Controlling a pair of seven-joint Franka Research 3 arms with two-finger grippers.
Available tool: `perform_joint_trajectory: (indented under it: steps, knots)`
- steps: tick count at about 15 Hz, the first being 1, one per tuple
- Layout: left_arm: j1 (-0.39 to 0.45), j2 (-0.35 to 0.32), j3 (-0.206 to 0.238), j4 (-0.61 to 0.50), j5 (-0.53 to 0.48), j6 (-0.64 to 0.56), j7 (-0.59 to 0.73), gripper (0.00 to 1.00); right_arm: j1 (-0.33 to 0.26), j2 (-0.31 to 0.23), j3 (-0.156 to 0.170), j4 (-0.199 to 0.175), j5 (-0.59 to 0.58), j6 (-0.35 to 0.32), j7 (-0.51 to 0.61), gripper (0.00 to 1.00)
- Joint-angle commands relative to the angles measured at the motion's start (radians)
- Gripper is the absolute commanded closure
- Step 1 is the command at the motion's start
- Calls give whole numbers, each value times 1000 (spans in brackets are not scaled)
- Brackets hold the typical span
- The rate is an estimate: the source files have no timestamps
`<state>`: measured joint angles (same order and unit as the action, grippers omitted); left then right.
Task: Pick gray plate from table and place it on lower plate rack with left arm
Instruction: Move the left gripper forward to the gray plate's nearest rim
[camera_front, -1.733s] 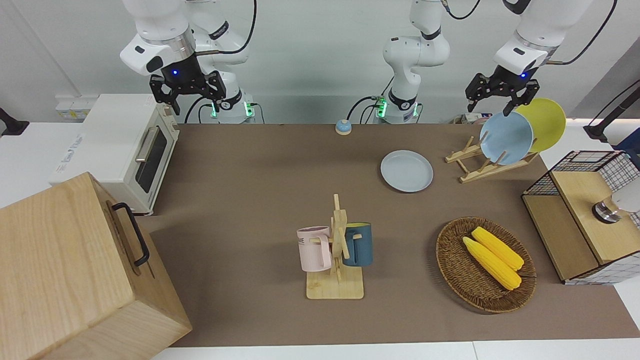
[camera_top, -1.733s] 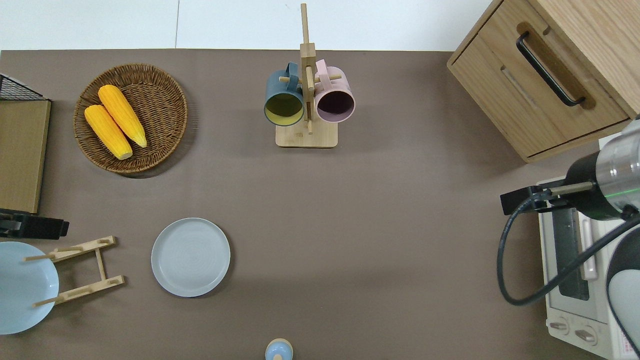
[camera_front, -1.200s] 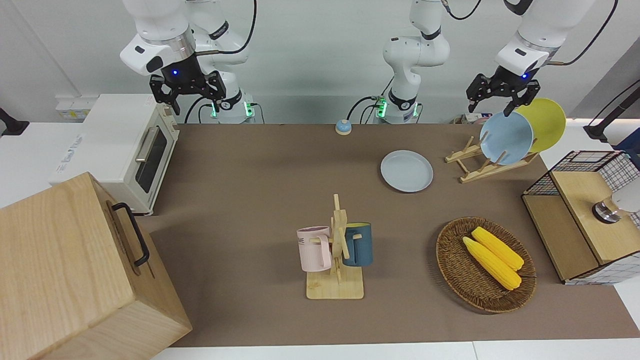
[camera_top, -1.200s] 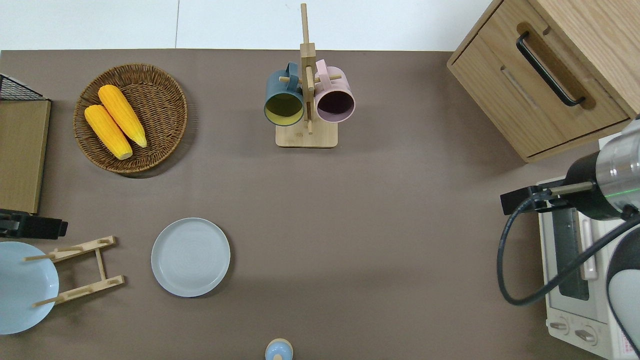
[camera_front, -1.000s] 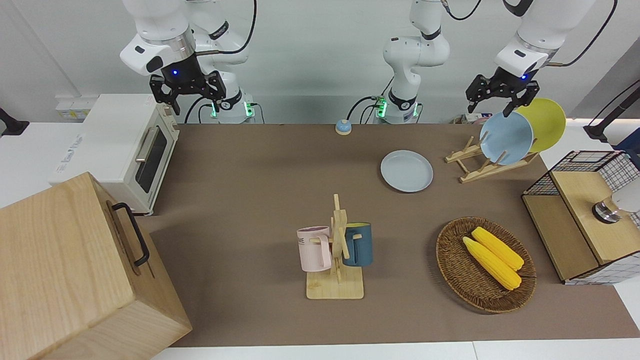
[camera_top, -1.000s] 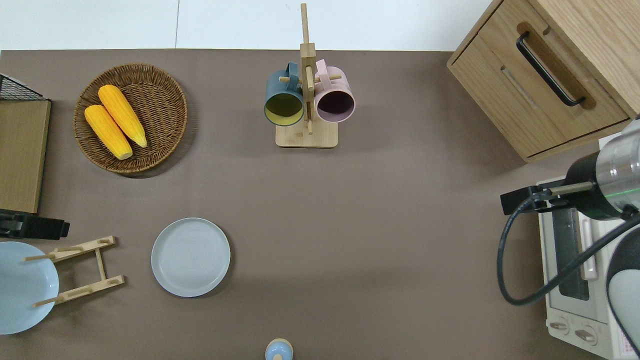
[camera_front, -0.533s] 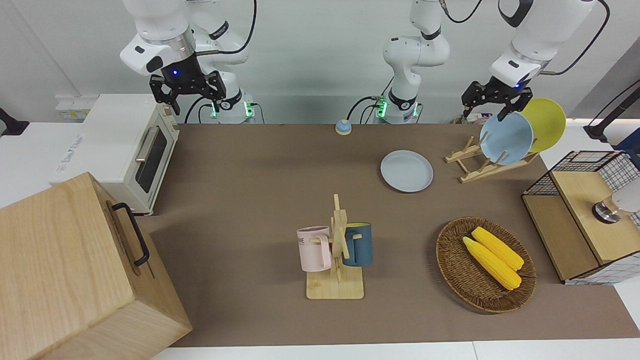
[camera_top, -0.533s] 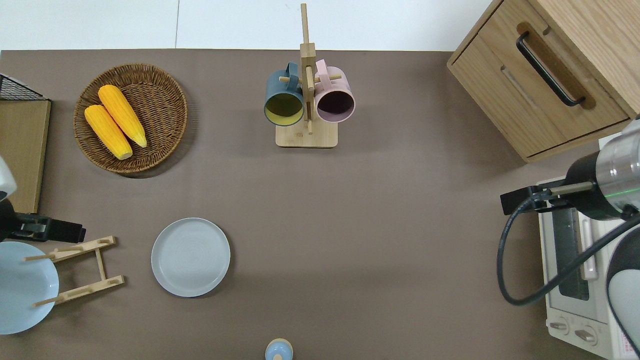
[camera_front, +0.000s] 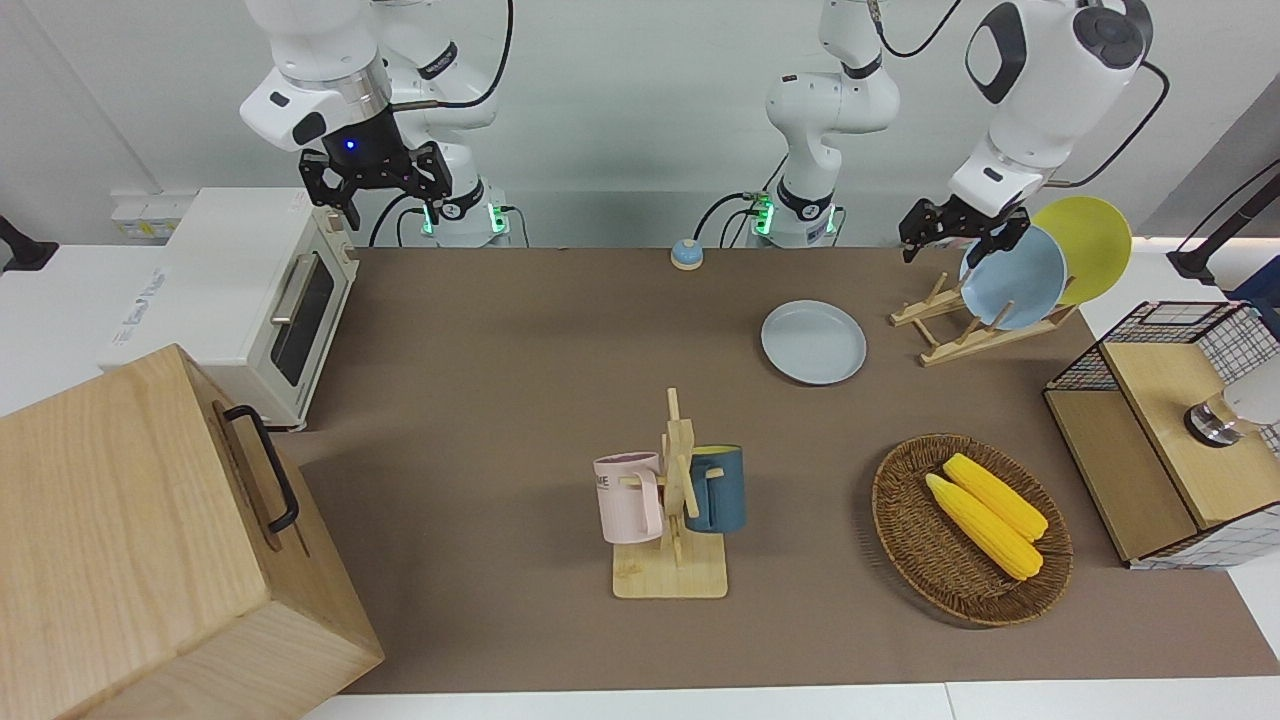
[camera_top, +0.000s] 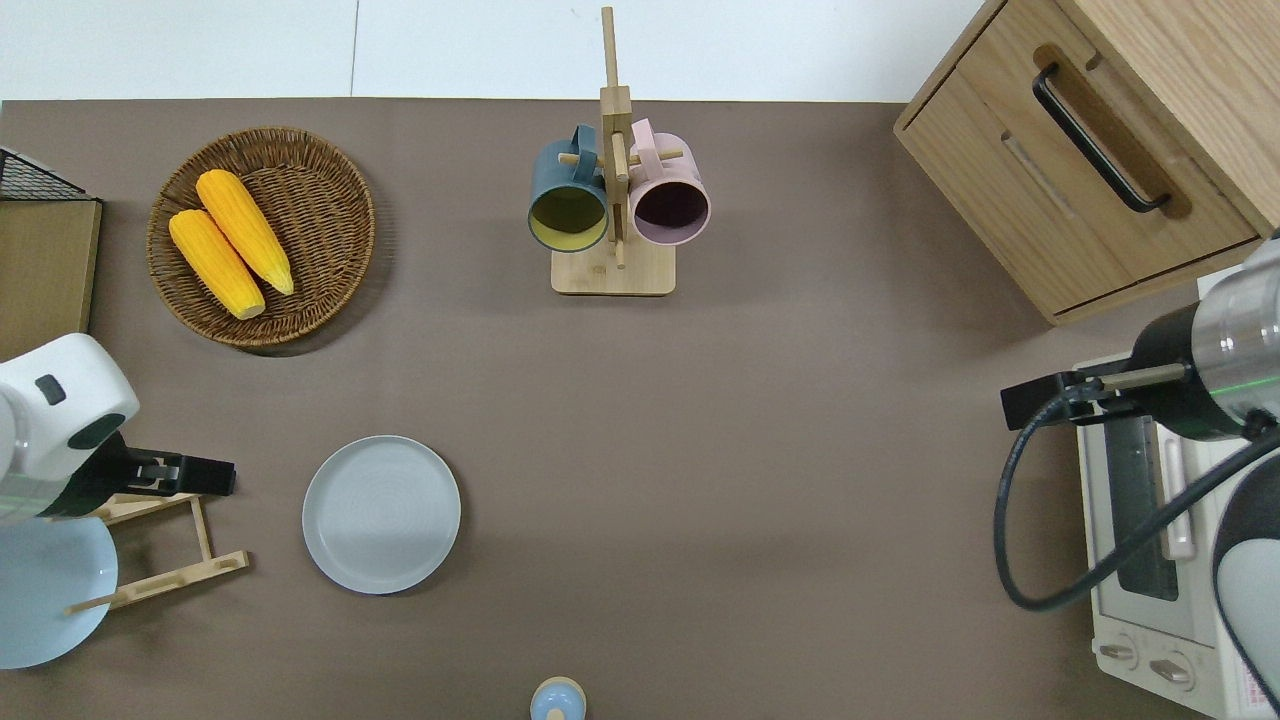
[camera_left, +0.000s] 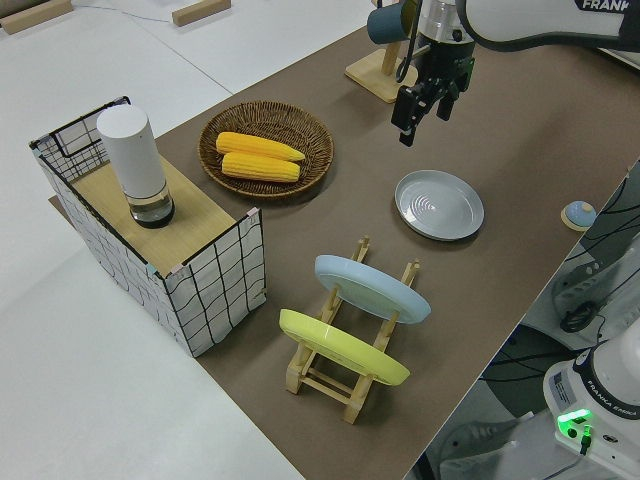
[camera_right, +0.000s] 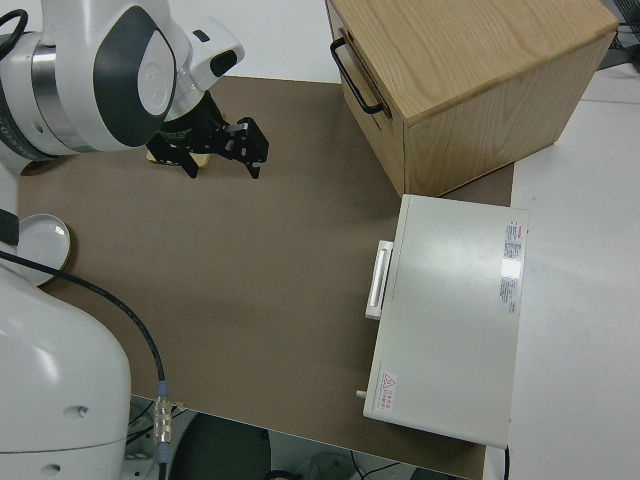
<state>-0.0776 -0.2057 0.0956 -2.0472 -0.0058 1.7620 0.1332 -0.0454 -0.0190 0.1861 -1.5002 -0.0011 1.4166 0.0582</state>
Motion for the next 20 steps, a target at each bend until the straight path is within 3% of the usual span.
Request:
perform_joint_trajectory:
  steps: [1, 11, 14, 20]
  knots:
    - [-18, -63, -8, -155, -3, 121, -40, 7, -10, -2, 6, 6, 10, -13, 0, 11]
    - [-19, -70, -48, -405, -3, 371, -73, 7, -10, -2, 6, 6, 10, -13, 0, 11]
    - [-21, -61, -56, -493, -3, 500, -73, 7, -10, -2, 6, 6, 10, -13, 0, 11]
    - [-21, -23, -56, -530, -3, 571, -73, 7, -10, -2, 4, 6, 10, -13, 0, 11]
